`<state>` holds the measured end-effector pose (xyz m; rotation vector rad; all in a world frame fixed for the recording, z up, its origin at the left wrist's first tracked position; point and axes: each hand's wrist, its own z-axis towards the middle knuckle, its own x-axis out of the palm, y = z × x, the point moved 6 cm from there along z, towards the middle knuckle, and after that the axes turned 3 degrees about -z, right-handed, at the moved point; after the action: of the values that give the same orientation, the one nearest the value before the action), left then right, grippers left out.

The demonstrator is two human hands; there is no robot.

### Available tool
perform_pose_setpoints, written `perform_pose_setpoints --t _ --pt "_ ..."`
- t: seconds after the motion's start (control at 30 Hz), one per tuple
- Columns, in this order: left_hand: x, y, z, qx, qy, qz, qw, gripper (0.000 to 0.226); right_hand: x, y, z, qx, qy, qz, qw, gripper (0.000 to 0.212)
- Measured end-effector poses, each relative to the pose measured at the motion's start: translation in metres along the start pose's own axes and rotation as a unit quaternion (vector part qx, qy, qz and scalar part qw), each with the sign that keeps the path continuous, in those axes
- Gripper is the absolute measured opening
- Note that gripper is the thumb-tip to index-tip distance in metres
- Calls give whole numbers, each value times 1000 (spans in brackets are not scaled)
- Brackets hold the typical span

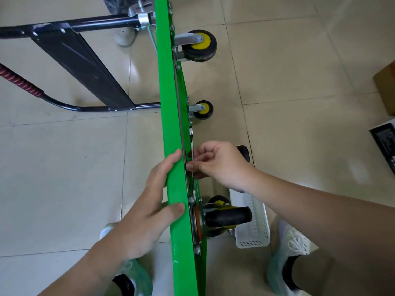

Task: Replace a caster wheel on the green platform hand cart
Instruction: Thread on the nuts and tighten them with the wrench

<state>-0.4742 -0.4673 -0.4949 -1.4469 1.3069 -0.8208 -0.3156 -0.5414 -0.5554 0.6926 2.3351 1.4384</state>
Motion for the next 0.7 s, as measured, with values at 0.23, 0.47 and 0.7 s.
perform_pose_setpoints --t 0.23,0.47,0.7 --pt "-3 1 1 -4 5 18 1000 82 2 -40 16 125 23 85 988 33" --pt "-5 3 2 -19 9 15 1000 83 -2 -52 26 172 12 131 976 46" --pt "-6 4 4 -18 19 9 1000 84 -34 15 21 10 -48 97 994 14"
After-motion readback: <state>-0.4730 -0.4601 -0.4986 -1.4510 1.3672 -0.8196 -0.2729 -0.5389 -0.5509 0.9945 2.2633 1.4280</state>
